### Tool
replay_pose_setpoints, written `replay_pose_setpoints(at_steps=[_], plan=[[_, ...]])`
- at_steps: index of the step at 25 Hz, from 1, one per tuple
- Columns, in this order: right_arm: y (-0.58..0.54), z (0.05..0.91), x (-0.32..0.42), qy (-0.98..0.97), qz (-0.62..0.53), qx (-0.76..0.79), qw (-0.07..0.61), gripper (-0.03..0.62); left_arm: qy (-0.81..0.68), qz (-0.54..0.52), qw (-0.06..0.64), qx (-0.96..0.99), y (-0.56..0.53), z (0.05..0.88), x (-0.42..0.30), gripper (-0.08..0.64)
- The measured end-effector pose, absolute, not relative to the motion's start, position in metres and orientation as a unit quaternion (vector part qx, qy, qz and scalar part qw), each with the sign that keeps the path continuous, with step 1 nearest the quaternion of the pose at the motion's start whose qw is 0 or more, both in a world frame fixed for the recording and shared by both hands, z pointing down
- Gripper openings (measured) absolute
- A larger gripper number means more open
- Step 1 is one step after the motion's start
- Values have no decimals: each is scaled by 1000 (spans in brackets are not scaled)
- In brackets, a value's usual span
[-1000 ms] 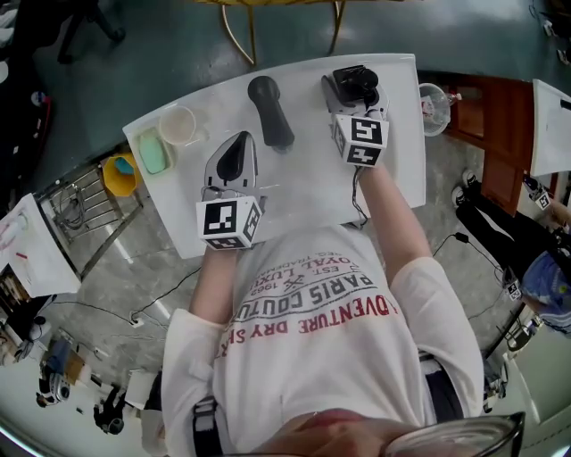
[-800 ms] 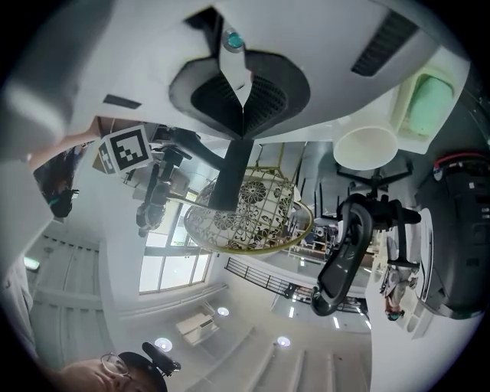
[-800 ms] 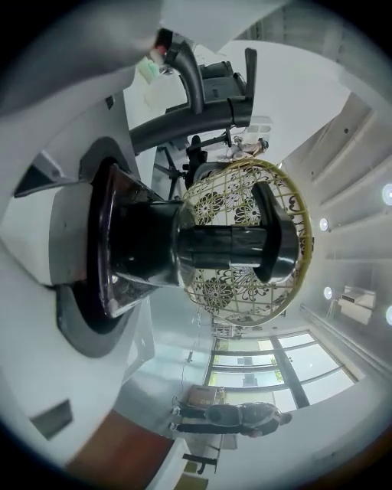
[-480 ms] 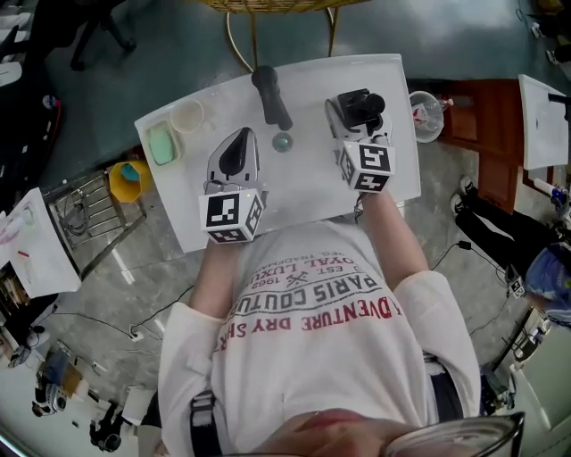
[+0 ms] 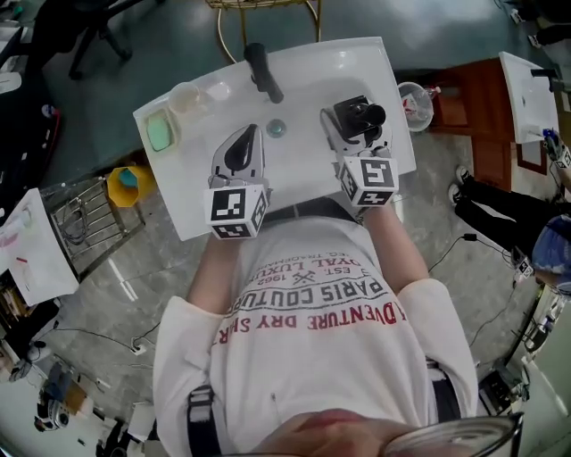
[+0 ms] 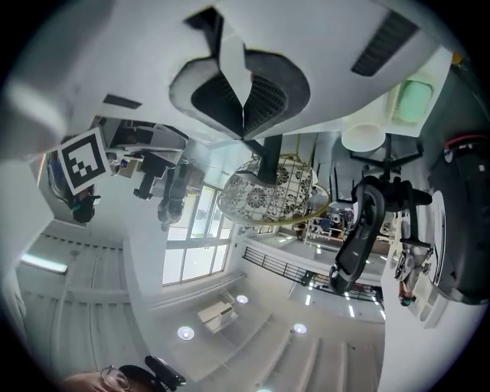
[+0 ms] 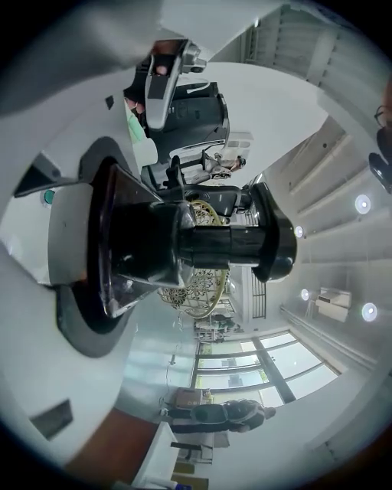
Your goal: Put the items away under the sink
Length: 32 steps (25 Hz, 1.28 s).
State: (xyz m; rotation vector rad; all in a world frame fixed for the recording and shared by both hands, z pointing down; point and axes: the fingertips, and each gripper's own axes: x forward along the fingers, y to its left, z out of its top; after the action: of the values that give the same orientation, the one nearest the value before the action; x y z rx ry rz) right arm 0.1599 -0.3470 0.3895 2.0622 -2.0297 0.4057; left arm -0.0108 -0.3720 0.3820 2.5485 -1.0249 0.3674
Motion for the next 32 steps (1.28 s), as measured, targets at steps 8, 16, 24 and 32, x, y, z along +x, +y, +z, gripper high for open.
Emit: replay_pose_setpoints(at_steps=[8, 16, 24, 32], plan=[[-270, 374, 157, -727, 132, 667, 94, 377, -387, 116, 166, 900, -284, 360, 3, 23], [-156, 381, 153, -787, 111, 597, 110, 377, -437, 101, 170, 877, -146, 376, 22, 23], [-45, 406, 147, -819, 134, 542, 130, 377, -502, 100, 192, 838, -29, 390, 1, 23], [-15, 442, 105, -835, 157, 505, 151, 377, -546, 112, 206, 805, 3, 410, -51, 23]])
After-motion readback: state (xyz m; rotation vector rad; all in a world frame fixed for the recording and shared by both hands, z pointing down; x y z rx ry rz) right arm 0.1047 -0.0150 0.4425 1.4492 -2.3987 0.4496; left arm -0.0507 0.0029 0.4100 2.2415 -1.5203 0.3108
